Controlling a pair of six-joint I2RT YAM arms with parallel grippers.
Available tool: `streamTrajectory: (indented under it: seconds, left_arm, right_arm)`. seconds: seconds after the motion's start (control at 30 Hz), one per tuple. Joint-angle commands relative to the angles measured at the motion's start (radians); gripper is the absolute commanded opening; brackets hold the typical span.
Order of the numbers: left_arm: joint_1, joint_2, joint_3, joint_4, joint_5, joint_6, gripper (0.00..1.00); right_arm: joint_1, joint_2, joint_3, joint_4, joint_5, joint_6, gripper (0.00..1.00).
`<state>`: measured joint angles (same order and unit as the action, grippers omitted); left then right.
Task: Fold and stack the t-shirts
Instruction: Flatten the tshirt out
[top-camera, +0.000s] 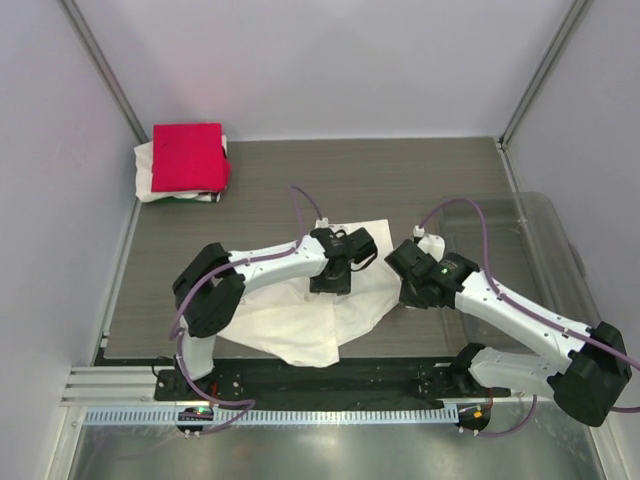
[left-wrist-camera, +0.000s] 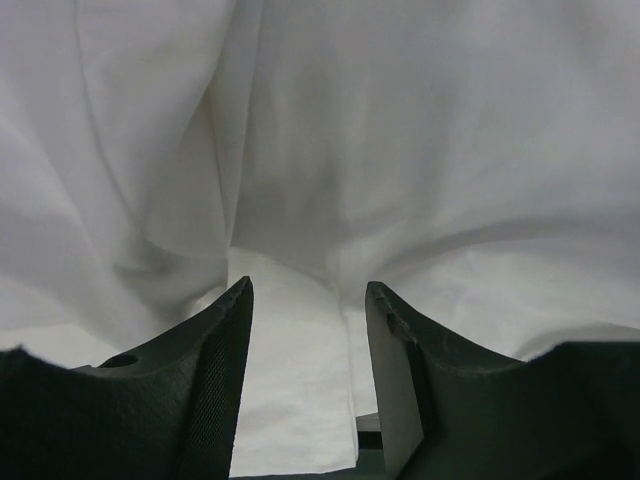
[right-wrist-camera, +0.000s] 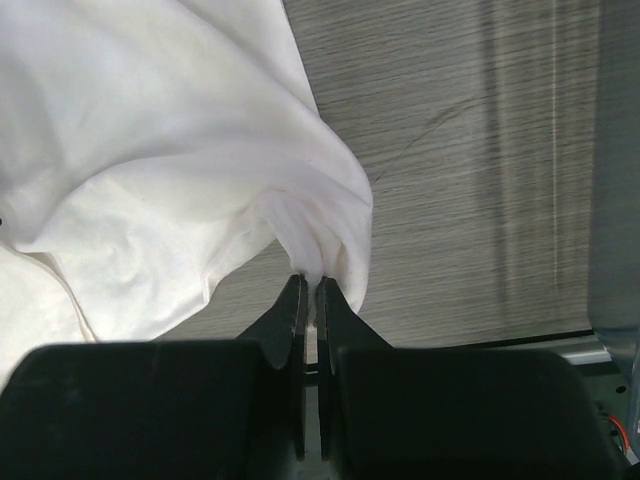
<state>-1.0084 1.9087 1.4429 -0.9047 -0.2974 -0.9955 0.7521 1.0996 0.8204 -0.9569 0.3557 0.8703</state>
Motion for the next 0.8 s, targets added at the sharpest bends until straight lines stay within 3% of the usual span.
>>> streamTrajectory:
  seconds: [0.0, 0.33, 0.43, 0.5, 0.57, 0.77]
  left_arm:
    - [-0.015, 0.016, 0.050, -0.048, -0.048, -0.002, 0.50]
    - [-0.018, 0.072, 0.053, -0.031, -0.057, -0.002, 0.44]
    - [-0.018, 0.081, 0.053, -0.033, -0.069, -0.005, 0.31]
    - [-0.018, 0.079, 0.059, -0.048, -0.088, -0.011, 0.11]
    - [-0.019, 0.073, 0.063, -0.060, -0.101, -0.017, 0.00]
    - [-0.019, -0.022, 0.091, -0.140, -0.147, -0.018, 0.00]
  right_arm:
    - [-0.003, -0.026, -0.003, 0.017, 0.005, -0.005, 0.01]
    - [-0.002, -0.047, -0.017, 0.017, 0.002, -0.007, 0.01]
    - [-0.002, -0.049, -0.018, 0.017, 0.002, -0.007, 0.01]
    - [-0.002, -0.050, -0.020, 0.017, -0.001, -0.007, 0.01]
    - [-0.002, -0.050, -0.018, 0.017, -0.001, -0.007, 0.01]
    - [-0.003, -0.058, 0.003, 0.010, -0.006, -0.008, 0.01]
